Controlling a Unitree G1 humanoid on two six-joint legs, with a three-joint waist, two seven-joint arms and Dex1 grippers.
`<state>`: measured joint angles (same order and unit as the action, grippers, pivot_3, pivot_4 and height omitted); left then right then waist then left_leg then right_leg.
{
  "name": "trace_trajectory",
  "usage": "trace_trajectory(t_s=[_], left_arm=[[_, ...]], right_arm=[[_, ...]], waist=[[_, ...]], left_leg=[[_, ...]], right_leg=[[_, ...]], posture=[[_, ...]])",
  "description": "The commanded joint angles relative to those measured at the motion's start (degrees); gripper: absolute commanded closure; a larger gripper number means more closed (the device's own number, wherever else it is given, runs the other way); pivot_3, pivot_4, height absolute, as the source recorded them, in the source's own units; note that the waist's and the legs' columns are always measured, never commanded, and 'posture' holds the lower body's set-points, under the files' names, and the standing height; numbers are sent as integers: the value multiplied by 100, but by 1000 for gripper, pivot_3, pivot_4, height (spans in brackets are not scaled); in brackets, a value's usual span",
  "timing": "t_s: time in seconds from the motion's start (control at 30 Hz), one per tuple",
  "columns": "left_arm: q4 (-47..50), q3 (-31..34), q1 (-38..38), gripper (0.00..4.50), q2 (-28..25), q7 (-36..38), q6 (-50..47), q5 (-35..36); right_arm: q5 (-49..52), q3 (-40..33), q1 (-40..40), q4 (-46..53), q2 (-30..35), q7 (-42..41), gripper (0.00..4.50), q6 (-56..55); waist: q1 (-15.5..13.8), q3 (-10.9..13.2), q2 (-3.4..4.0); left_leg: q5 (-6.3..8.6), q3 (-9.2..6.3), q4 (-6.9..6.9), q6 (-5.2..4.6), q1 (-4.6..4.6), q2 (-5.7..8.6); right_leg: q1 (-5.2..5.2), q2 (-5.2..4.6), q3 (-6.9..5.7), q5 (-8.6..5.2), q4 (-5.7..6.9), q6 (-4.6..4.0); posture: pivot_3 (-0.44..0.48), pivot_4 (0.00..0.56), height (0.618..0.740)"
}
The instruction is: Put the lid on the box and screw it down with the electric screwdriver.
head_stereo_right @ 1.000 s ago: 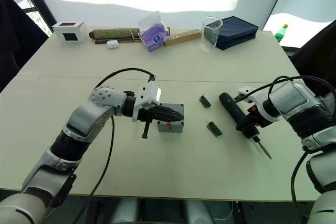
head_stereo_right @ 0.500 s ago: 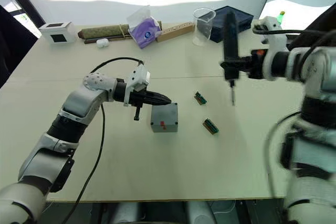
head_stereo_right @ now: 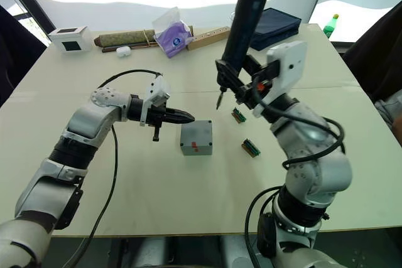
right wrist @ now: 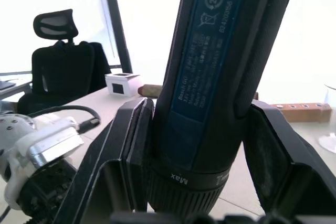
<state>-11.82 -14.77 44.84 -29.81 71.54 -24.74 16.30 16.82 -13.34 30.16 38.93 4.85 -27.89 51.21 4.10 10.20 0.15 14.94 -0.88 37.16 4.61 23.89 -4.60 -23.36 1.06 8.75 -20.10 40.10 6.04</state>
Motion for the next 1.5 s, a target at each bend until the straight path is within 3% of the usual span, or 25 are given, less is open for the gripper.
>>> trace_trajectory(t_s=[0.03, 0.37, 0.87, 1.2, 1.5], left_arm=[[159, -111, -163, 4500, -18, -170, 283, -310], [268, -188, -329, 4500, 28, -169, 271, -405], [1140, -315, 164, 4500, -17, -274, -950, -338], [750, -586, -206, 4500, -389, 41, -344, -631], [643, -634, -445, 4500, -319, -78, -67, -722]], right_arm=[[-123, 400, -154, -98, 29, 220, 2349, -891], [-278, 991, -592, -766, 183, 426, 2349, -2011], [-319, 1444, -912, -1047, 286, 665, 2349, -2520], [-601, 1989, -1390, -1280, 697, 591, 2349, -2482], [-826, 2215, -1386, -1448, 888, 615, 2349, -2417]], waist=[[9, 0, 0], [-13, 0, -1], [-10, 0, -1], [-10, -6, -11], [-10, -49, -51]], left_leg=[[-1, -1, -2, 1, 0, 0], [-7, -5, -2, 12, -9, 0], [-7, -15, -2, 12, -8, 0], [-6, -18, -6, 11, -45, 0], [12, -28, -5, -21, -80, -1]], right_leg=[[-1, 0, 0, 0, -1, 0], [11, 1, -2, 0, 0, 0], [13, 4, -8, 0, -1, 0], [54, 5, -10, -1, -9, -2], [98, 12, -12, -3, -15, -3]], posture=[[0, 150, 740], [0, 150, 740], [0, 150, 740], [0, 150, 740], [0, 150, 740]])
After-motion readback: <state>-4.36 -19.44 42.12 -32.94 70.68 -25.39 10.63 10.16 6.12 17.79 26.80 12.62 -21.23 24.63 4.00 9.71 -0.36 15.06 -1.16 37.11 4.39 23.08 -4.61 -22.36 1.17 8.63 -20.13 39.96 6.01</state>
